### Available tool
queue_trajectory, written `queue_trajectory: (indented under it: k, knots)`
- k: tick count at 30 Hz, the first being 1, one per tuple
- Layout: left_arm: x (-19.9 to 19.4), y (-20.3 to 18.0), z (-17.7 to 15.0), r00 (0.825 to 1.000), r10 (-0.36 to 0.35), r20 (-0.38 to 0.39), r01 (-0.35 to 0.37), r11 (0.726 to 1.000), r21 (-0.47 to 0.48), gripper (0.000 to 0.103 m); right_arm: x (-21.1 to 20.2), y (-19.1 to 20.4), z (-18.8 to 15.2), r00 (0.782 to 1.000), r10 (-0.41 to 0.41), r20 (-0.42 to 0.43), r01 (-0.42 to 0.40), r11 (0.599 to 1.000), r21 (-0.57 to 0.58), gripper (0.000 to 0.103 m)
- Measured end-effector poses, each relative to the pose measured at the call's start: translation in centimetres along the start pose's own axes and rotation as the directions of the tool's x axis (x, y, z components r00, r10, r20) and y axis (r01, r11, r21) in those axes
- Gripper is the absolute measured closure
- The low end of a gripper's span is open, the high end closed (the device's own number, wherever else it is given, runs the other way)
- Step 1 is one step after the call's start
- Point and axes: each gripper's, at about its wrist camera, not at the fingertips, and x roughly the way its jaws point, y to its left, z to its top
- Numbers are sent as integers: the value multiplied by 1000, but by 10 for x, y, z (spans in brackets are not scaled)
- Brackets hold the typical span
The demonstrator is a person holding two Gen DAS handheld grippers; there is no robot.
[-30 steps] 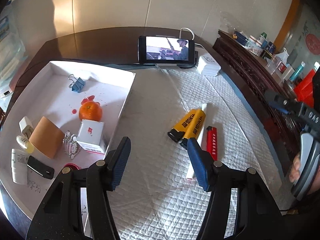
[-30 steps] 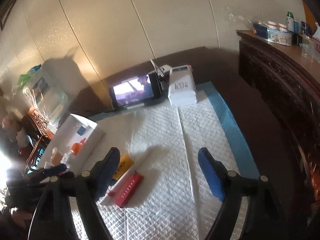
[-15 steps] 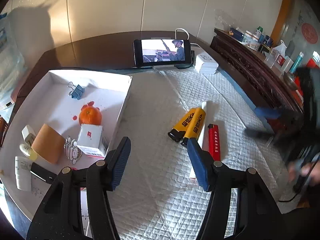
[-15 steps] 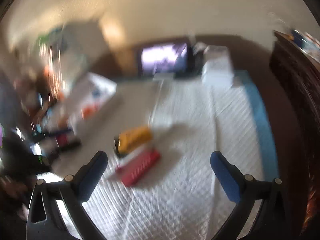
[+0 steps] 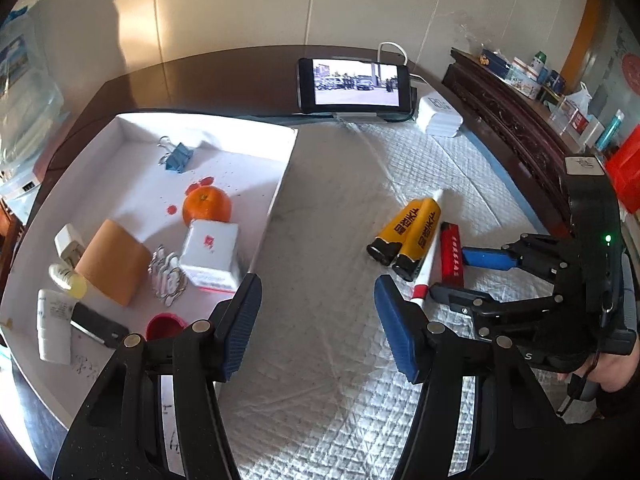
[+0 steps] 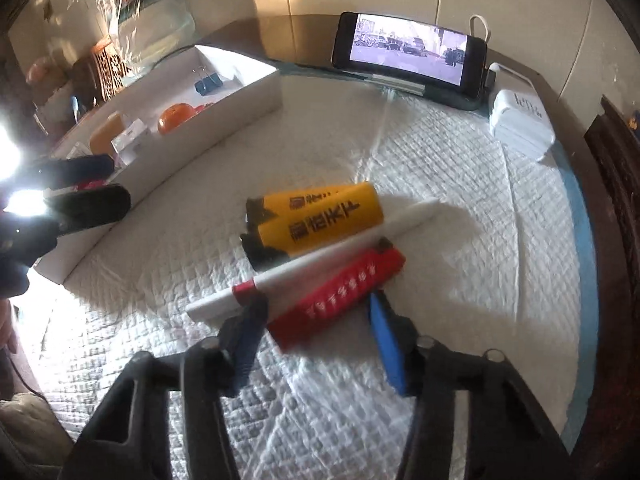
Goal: Organize rigid objects
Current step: 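Grasp the red lighter with the right gripper, then grasp a yellow lighter with the left gripper while the right holds the red lighter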
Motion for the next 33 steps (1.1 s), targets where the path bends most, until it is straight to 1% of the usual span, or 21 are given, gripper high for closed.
queue_trajectory:
  k: [1, 2, 4, 6, 9, 11, 14, 16, 17, 18, 19, 20, 22, 25, 27, 30, 31, 33]
  knots:
    - [3, -4, 2, 1000, -4, -6, 4, 1000, 19, 44, -2, -4, -1, 1000, 5, 0, -5, 1000, 10, 68]
    - [6, -8, 4, 1000, -10, -12, 11, 999, 37, 44, -4, -12, -3, 1000, 22, -3, -22, 999, 43, 72]
    - [17, -18, 9, 999, -25, -35, 28, 996, 79, 44, -8, -29, -9, 999, 44, -4, -43, 994, 105, 84]
    - [29, -26, 12, 998, -26, -62, 32, 994, 101, 44, -14, -48, -17, 999, 39, -5, -38, 987, 158, 87]
    - [45, -35, 16, 995, -32, -95, 42, 993, 112, 44, -21, -69, -24, 1000, 23, 4, -23, 978, 205, 87]
    - [51, -41, 21, 995, -41, -95, 52, 992, 117, 44, -24, -75, -26, 998, 54, 21, -58, 973, 224, 86]
    - [54, -54, 30, 994, -72, -83, 84, 985, 153, 44, -27, -72, -22, 997, 55, 44, -64, 974, 217, 84]
    - [58, -65, 34, 995, -56, -77, 71, 976, 205, 44, -23, -64, -17, 998, 44, 33, -50, 981, 189, 83]
    - [63, -71, 35, 996, -35, -81, 53, 972, 229, 46, -20, -61, -14, 999, 42, 29, -46, 983, 175, 83]
    - [67, -74, 35, 997, -9, -83, 29, 969, 247, 60, -17, -58, -12, 999, 36, 29, -40, 985, 165, 82]
    - [73, -77, 36, 995, 9, -96, 16, 966, 258, 67, -14, -56, -9, 999, 34, 26, -38, 987, 159, 82]
    - [75, -76, 35, 994, 5, -107, 22, 968, 251, 68, -12, -55, -8, 999, 32, 24, -35, 987, 156, 82]
    - [77, -74, 34, 994, 16, -107, 11, 968, 251, 69, -7, -55, -5, 1000, 23, 21, -26, 987, 157, 82]
    - [74, -65, 34, 995, -2, -105, 25, 975, 219, 69, -7, -55, -4, 999, 18, 26, -22, 986, 162, 82]
    - [77, -62, 34, 993, 4, -115, 21, 977, 211, 69, -5, -55, -1, 1000, 14, 27, -19, 986, 168, 81]
    - [79, -70, 33, 991, -13, -134, 45, 971, 236, 68, -2, -50, 5, 1000, -10, 19, 7, 989, 147, 80]
    - [80, -77, 31, 990, -19, -140, 55, 964, 260, 68, -2, -48, 6, 1000, -20, 16, 18, 990, 137, 80]
    - [81, -87, 27, 992, 18, -126, 23, 949, 316, 68, -2, -46, 6, 1000, -27, 13, 25, 993, 118, 80]
